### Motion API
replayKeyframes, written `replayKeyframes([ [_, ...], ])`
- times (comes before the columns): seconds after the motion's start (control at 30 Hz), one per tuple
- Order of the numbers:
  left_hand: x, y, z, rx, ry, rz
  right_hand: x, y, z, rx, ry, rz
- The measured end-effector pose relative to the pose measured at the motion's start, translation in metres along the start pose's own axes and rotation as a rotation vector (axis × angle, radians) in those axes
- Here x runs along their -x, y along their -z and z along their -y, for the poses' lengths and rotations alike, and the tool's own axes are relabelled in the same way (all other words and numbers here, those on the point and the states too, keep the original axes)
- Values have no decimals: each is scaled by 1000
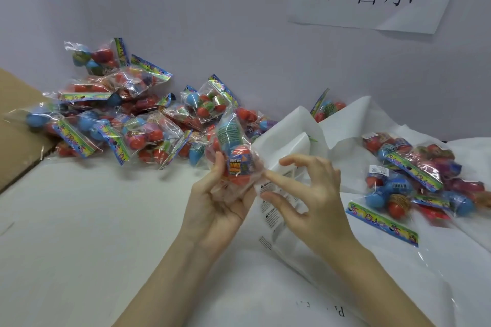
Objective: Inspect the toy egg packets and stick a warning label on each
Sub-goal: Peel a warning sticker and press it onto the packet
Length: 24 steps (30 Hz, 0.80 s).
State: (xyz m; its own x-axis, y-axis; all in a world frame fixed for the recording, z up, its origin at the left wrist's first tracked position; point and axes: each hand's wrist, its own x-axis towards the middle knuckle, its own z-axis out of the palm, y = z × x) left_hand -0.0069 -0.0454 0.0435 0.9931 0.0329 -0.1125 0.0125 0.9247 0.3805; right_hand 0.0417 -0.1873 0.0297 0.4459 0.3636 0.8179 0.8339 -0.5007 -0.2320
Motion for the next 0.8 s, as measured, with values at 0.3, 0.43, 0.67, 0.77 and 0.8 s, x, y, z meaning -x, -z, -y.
replayKeyframes([
  [0.3, 0, 1, 1, 22, 54, 0, 1, 2, -3, 203, 313, -72],
  [0.43, 1, 1, 1, 18, 84, 11, 1, 2, -1, 169, 341, -73],
  [0.67, 0, 1, 0, 19, 138, 16, 1, 4, -1, 140, 364, -69],
  [0.77, 1, 2, 0, 60, 176, 41, 1, 5, 0, 149, 392, -82],
  [0.8, 1, 2, -1, 66, 186, 48, 1, 6, 1, 150, 400, -85],
])
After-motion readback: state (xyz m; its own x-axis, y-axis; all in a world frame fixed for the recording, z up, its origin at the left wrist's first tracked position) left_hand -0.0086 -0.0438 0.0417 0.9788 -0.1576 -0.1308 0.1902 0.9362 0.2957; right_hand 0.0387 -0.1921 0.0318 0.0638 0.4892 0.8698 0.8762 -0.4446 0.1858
